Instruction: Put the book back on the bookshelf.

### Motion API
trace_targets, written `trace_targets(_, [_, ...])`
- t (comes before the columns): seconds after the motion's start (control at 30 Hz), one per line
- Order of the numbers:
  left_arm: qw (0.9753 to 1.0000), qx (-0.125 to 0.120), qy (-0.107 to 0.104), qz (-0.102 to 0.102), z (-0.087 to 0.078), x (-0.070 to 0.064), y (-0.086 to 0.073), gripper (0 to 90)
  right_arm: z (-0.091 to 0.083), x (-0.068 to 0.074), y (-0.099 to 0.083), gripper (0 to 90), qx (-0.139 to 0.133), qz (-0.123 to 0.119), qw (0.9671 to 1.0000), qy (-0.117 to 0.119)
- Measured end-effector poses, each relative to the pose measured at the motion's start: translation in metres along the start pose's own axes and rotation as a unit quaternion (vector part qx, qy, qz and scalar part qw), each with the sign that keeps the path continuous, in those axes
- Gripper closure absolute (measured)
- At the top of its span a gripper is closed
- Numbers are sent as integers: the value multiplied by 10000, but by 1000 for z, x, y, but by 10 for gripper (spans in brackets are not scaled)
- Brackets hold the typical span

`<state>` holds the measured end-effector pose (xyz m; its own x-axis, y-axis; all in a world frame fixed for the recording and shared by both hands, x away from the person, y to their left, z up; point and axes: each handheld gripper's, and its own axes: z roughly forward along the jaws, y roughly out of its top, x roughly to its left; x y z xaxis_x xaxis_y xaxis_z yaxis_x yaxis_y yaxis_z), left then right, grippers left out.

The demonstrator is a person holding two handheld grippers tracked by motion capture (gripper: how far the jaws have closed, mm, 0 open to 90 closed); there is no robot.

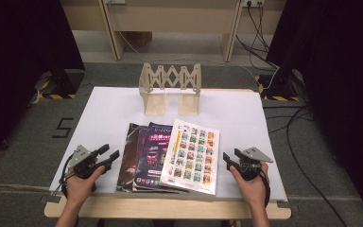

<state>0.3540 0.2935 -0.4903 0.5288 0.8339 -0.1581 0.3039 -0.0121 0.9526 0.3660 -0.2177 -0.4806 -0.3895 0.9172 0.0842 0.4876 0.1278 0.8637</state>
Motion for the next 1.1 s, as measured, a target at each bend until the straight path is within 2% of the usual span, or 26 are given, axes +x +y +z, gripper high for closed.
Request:
trace_targets(0.03, [9999, 52, -92, 56, 4, -4, 3, 435, 1, 1, 1, 465, 65, -4, 10000, -3])
trace_targets(0.07, [9999, 52, -92, 56, 4, -4, 3, 439, 2, 1, 3, 462, 140, -7, 9999, -6])
trace_targets(0.1, [9994, 132, -263, 162, 13, -12, 9, 442, 3, 1, 5, 457, 177, -14, 9998, -16])
trace_targets(0.13, [9991, 174, -342, 196, 18, -16, 12, 444, 5, 0, 6, 446, 228, -13, 9997, -5])
trace_targets(0.2, [9982, 259, -484, 257, 28, -23, 17, 450, 8, 0, 8, 357, 242, -30, 9997, -82])
trace_targets(0.23, [9978, 297, -508, 291, 31, -24, 18, 452, 11, 1, 9, 358, 173, -111, 9995, -231])
trace_targets(0.27, [9973, 344, -566, 304, 36, -27, 20, 452, 12, 1, 10, 378, 170, -184, 9993, -280])
trace_targets(0.37, [9968, 408, -638, 266, 43, -29, 22, 423, 14, 2, 11, 376, 242, -178, 9992, -264])
trace_targets(0.4, [9964, 425, -681, 283, 50, -31, 24, 423, 17, 2, 13, 389, 270, -149, 9994, -160])
trace_targets(0.53, [9954, 436, -831, 200, 57, -34, 30, 458, 21, 5, 16, 421, 408, -132, 9991, -75])
trace_targets(0.57, [9942, 489, -935, 193, 61, -38, 33, 476, 25, 7, 19, 437, 668, -81, 9977, -3])
trace_targets(0.63, [9938, 542, -952, 175, 63, -40, 35, 497, 26, 8, 19, 443, 772, -38, 9970, 49])
trace_targets(0.67, [9927, 630, -1026, 101, 69, -43, 39, 498, 30, 10, 21, 468, 933, 74, 9955, 124])
trace_targets(0.73, [9923, 658, -1044, 72, 71, -44, 40, 498, 34, 13, 23, 481, 1089, 130, 9938, 189])
trace_targets(0.87, [9886, 957, -1150, -155, 86, -52, 45, 491, 40, 19, 26, 483, 1232, 141, 9919, 268])
trace_targets(0.9, [9886, 957, -1150, -155, 86, -52, 45, 486, 40, 19, 26, 483, 1232, 141, 9919, 268])
trace_targets(0.93, [9860, 1098, -1246, -149, 93, -55, 46, 480, 42, 21, 28, 480, 1311, 242, 9907, 261])
trace_targets(0.97, [9860, 1098, -1246, -149, 93, -55, 46, 477, 42, 21, 28, 480, 1311, 242, 9907, 261])
trace_targets(1.0, [9837, 1227, -1304, -182, 100, -59, 48, 472, 43, 20, 29, 475, 1361, 293, 9900, 243])
trace_targets(1.1, [9810, 1367, -1361, -211, 111, -63, 50, 453, 43, 19, 30, 462, 1445, 446, 9883, 214])
